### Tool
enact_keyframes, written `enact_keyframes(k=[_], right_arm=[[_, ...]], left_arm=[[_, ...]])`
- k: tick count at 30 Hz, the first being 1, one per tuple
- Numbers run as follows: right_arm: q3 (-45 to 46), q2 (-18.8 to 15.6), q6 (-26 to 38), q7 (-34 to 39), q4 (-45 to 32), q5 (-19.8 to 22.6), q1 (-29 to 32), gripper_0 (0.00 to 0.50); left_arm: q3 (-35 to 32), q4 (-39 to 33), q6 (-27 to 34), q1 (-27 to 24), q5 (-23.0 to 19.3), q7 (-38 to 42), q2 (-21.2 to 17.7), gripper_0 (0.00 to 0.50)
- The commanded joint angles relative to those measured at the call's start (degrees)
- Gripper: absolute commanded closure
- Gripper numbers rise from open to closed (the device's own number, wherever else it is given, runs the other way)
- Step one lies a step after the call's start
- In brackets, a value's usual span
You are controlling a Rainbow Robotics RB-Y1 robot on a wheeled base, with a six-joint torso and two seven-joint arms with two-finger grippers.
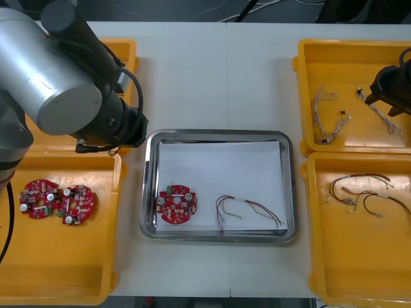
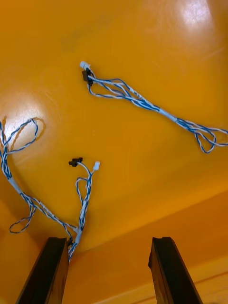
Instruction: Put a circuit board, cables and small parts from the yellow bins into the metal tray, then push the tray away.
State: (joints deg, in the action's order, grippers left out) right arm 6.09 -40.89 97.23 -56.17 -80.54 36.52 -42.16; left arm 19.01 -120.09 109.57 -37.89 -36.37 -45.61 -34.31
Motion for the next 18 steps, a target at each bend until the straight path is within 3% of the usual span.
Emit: enact_keyframes(k=[1,9,18], right_arm=[[-4.51,-2.35,-3.27,-0.60,2.32,-2.33,-4.33,0.000],[-9.78,-2.17,-9.51,-0.08,9.53,-3.13,-6.62,0.000],[-9.87,-0.24,-11.18,0.01,11.73,-2.07,-6.71,0.000]], left_arm=[[1.64,1.35,0.38,-2.19,1.82,4.30,4.26,0.500],[1.21,8.29,0.43,-3.59,8.15,-1.59,10.76,0.500],[-0.03,15.23,0.43,-5.88,10.53,-5.98,15.07,0.500]])
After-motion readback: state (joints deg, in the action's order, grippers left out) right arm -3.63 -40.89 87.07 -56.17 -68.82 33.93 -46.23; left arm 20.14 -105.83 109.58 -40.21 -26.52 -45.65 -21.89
